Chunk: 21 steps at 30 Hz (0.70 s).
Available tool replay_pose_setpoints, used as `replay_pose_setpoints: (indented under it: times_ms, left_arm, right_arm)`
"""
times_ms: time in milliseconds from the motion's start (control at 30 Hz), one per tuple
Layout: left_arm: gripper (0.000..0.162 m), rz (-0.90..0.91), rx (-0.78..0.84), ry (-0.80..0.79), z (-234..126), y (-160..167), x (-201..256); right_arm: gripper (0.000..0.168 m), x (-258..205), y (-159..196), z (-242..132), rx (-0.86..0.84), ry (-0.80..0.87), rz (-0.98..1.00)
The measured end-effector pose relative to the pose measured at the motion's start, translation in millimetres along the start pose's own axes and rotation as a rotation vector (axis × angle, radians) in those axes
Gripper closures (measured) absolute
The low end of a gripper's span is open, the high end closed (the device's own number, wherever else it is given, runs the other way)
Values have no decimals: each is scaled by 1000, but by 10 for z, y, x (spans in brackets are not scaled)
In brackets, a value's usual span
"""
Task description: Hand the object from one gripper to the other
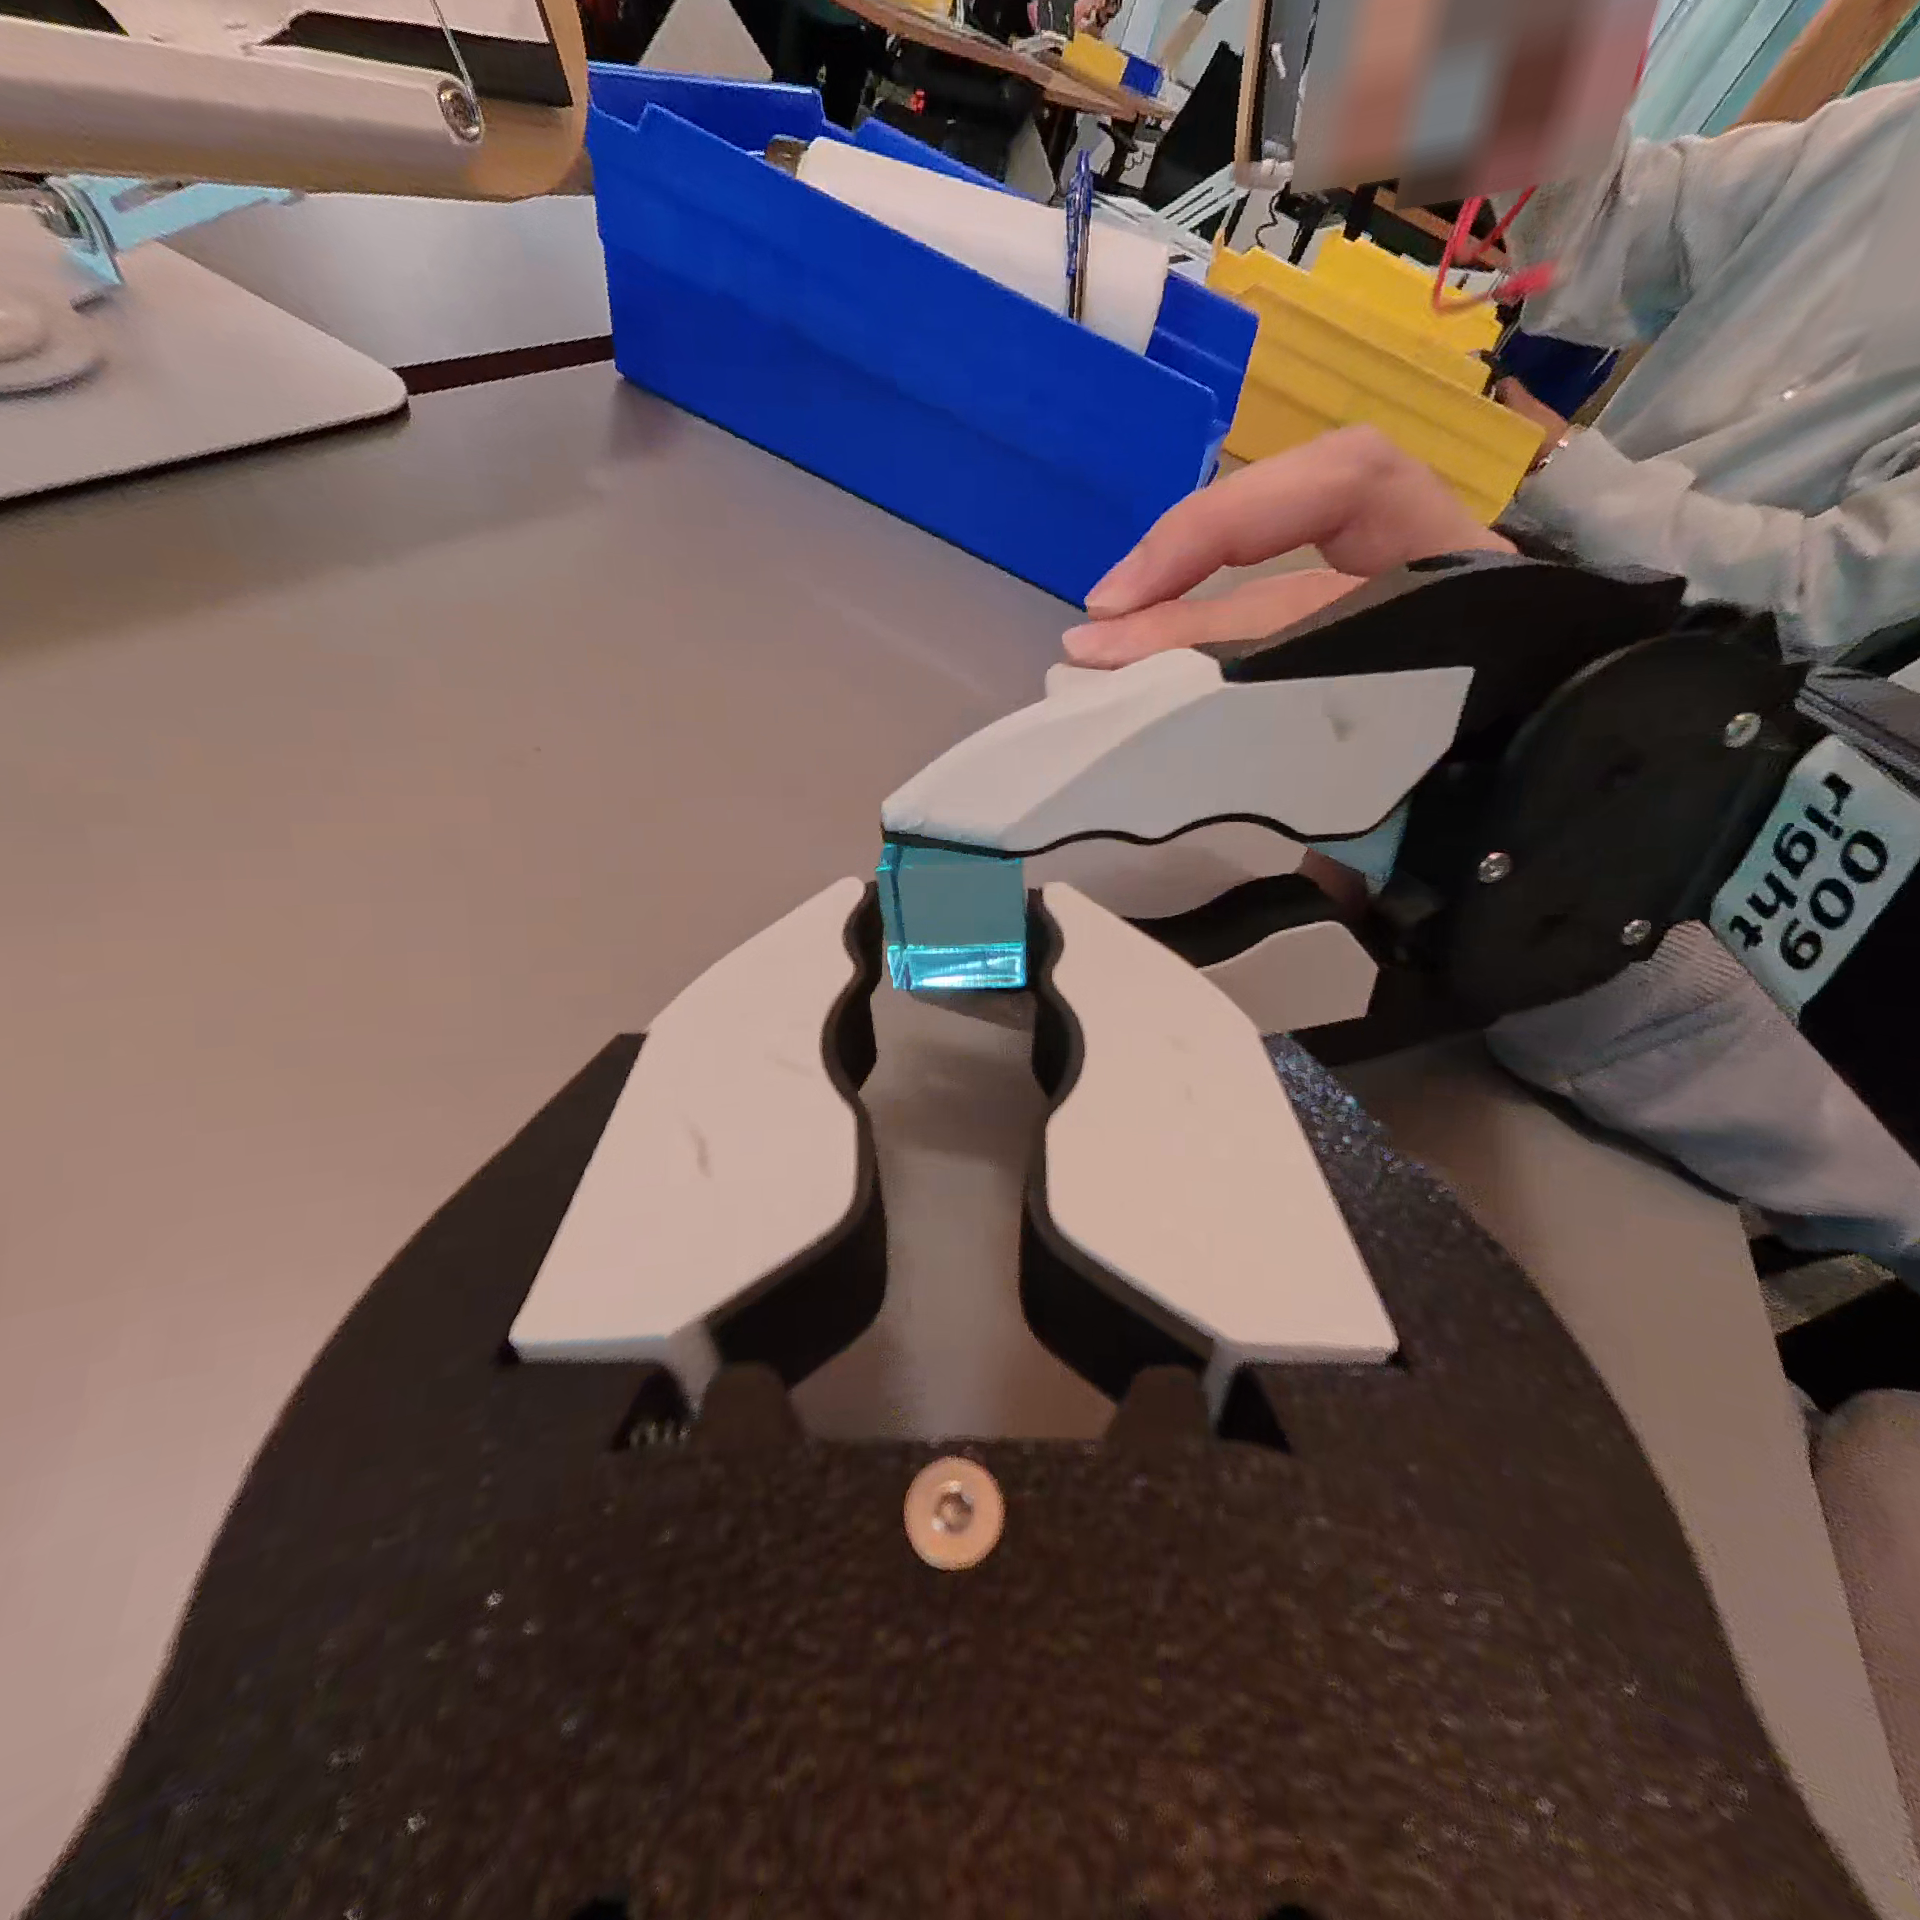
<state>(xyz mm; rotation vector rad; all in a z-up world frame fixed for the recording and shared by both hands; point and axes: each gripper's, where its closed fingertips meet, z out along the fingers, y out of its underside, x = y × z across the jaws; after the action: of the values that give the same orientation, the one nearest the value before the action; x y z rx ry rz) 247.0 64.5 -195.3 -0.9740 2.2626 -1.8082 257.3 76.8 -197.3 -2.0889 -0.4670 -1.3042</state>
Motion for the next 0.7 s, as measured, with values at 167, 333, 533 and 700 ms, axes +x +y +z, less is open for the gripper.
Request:
replay_pose_setpoints:
  times_ms: [167,333,533,700]
  left_arm:
    - [137,12,61,92,-66,-78,78]
    - [137,45,258,304,-279,-341,296]
    - [137,122,357,371,-419,-434,373]
    - [137,162,355,362,-411,-425,395]
  right_arm:
    - [137,53,-164,-128,239,-75,319]
    - [111,233,-385,-419,625,-489,1061]
    - [139,310,-463,-456,740,-516,1209]
    - [142,306,-459,-437,724,-476,1147]
